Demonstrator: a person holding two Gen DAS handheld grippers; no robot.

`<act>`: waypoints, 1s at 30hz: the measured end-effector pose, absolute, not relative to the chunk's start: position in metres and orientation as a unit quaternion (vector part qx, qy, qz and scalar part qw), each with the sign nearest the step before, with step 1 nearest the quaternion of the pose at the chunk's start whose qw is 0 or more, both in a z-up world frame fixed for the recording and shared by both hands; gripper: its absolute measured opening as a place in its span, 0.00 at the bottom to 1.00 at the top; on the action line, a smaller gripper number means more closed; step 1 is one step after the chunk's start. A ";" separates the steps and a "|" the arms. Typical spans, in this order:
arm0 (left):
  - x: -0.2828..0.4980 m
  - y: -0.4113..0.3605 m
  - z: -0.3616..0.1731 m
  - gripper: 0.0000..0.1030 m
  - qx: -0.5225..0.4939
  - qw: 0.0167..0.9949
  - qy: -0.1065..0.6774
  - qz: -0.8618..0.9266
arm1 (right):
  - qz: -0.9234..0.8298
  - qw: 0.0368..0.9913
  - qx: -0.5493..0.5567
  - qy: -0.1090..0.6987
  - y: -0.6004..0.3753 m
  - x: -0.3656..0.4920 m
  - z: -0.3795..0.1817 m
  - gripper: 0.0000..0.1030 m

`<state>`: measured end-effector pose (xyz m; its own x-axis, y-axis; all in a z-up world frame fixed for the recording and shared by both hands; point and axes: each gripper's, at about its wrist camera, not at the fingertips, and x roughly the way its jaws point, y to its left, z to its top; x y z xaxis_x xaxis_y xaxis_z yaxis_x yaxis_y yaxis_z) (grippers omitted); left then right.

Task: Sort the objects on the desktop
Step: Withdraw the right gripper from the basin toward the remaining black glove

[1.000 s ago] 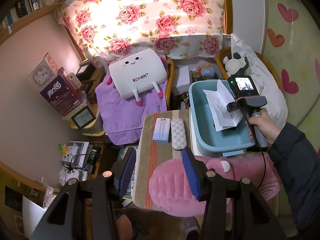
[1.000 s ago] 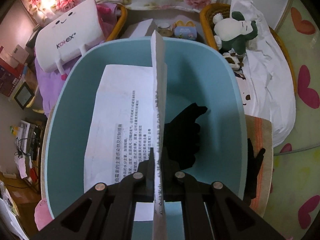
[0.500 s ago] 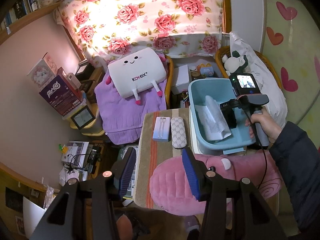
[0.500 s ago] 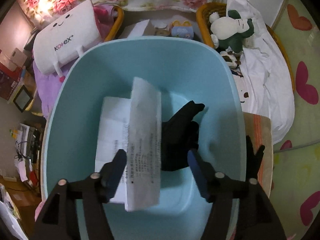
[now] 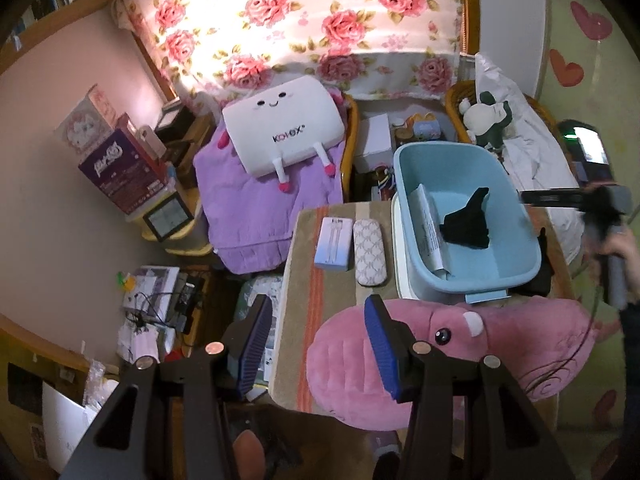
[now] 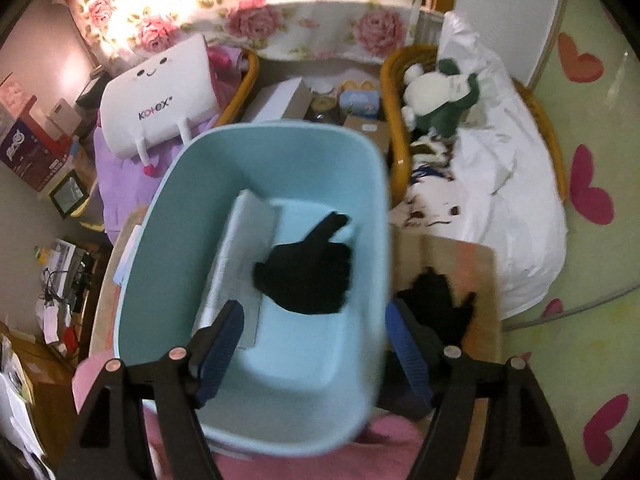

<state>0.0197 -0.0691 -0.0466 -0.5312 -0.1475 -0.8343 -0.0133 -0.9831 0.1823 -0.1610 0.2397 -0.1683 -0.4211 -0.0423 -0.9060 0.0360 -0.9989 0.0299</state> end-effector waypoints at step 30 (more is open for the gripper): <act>-0.038 -0.056 -0.087 0.50 0.511 0.025 -0.083 -0.855 | -0.831 -0.009 0.556 0.000 0.386 -0.060 -0.146 0.85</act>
<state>-0.0381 -0.0555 -0.0872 -0.4769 -0.1285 -0.8695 -0.0415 -0.9849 0.1683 -0.0599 0.3863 -0.1460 -0.3813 0.0150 -0.9243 -0.0148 -0.9998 -0.0101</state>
